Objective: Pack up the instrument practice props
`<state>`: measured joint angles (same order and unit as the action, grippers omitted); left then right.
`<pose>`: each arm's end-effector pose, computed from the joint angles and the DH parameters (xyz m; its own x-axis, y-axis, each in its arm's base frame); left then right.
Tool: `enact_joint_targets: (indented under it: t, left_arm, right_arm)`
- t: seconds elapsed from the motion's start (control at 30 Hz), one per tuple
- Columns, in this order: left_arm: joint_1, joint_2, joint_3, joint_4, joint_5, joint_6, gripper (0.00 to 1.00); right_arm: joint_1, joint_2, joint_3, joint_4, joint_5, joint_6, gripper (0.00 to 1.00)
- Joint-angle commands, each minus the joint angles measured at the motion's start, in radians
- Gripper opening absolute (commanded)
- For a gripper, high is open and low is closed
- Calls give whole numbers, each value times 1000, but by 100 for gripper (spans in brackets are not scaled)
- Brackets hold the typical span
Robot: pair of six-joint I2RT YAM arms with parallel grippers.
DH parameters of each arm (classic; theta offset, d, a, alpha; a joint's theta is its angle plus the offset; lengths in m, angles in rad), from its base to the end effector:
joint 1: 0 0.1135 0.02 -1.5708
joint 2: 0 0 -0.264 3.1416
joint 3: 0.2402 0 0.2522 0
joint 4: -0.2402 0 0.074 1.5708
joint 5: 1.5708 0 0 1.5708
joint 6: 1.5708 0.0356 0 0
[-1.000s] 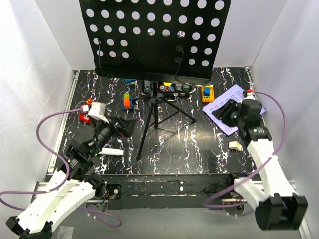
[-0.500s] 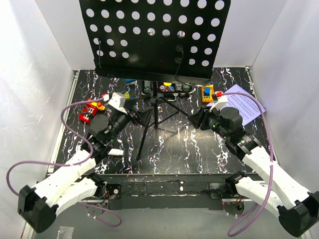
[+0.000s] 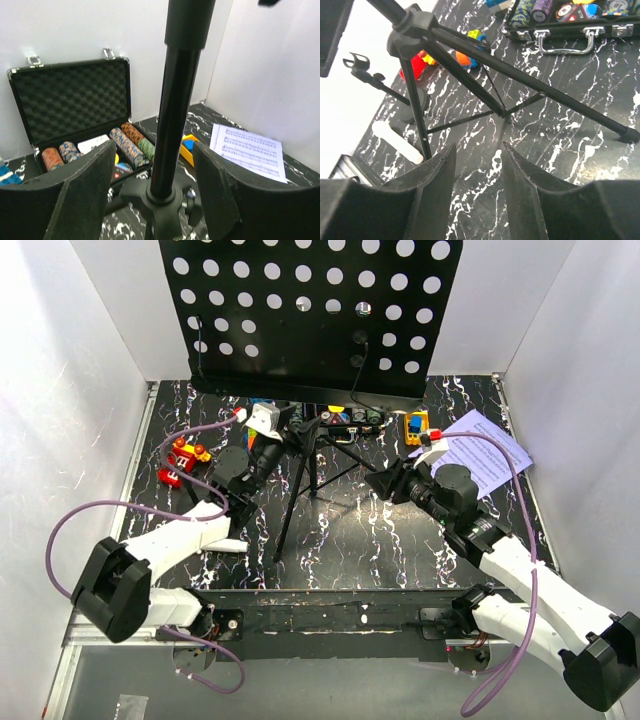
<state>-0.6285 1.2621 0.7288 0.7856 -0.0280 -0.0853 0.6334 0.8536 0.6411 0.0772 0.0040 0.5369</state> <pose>0.2330 -0.1681 0.3195 0.1530 -0.2165 -0.9642 0.5809 0.8090 -0.0895 0.1671 0.1225 0.3047 -0.3945 0.3449 -0.8517 -0.4502 0.7355 0.5063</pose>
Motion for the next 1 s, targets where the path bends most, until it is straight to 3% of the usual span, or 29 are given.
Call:
enact_joint_targets:
  t: [0.0,0.17,0.57,0.67,0.8,0.97]
  left_arm:
    - [1,49,69,132,-27,15,60]
    - [0,92,118,167,2,4,55]
    - [1,141,133,192,14,47,25]
    - [0,134,120,195,28,48,15]
    - [0,119,101,185,60,42,1]
    - [0,105,87,170,74,35,0]
  right_arm:
    - [6,2,-15,176,4,90,49]
    - [8,68,25,220,4,124,49]
    - [32,182,91,297,-15,189,51]
    - [35,196,100,320,-9,221,57]
    - [51,248,149,328,-9,242,77]
    - [77,335,227,317,-18,245,86]
